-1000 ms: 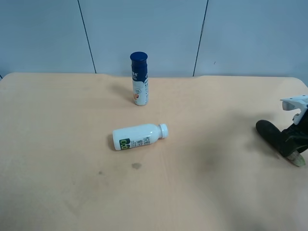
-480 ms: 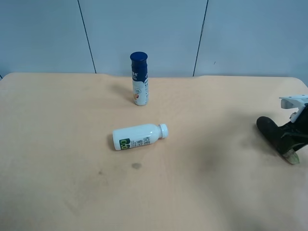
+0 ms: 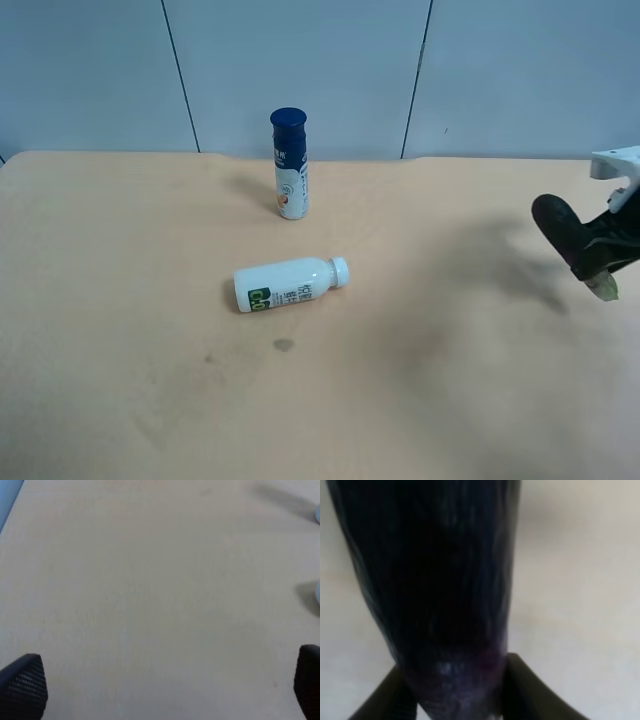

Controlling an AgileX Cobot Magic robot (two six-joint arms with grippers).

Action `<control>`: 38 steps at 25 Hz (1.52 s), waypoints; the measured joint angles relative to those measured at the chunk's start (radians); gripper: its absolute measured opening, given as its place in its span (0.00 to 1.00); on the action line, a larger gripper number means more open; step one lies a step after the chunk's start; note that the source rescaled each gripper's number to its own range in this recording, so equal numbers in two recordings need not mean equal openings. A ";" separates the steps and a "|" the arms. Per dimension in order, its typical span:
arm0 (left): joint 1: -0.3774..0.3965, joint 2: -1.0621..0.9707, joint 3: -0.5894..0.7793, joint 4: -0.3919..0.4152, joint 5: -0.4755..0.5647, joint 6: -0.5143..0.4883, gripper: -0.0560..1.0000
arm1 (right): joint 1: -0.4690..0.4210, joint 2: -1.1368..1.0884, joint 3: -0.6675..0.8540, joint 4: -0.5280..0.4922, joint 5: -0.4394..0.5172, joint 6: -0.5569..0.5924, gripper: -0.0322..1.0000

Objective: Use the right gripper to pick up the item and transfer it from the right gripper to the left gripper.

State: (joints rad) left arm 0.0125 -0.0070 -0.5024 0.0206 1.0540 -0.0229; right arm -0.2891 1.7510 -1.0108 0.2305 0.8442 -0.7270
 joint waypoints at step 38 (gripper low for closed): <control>-0.367 0.376 -0.079 -0.125 0.051 0.344 1.00 | 1.005 -0.156 -0.179 -0.060 0.180 0.143 0.03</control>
State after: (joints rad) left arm -0.3543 0.3690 -0.5817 -0.1046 1.1049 0.3213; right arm 0.7156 1.5951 -1.1901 0.1707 1.0237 -0.5840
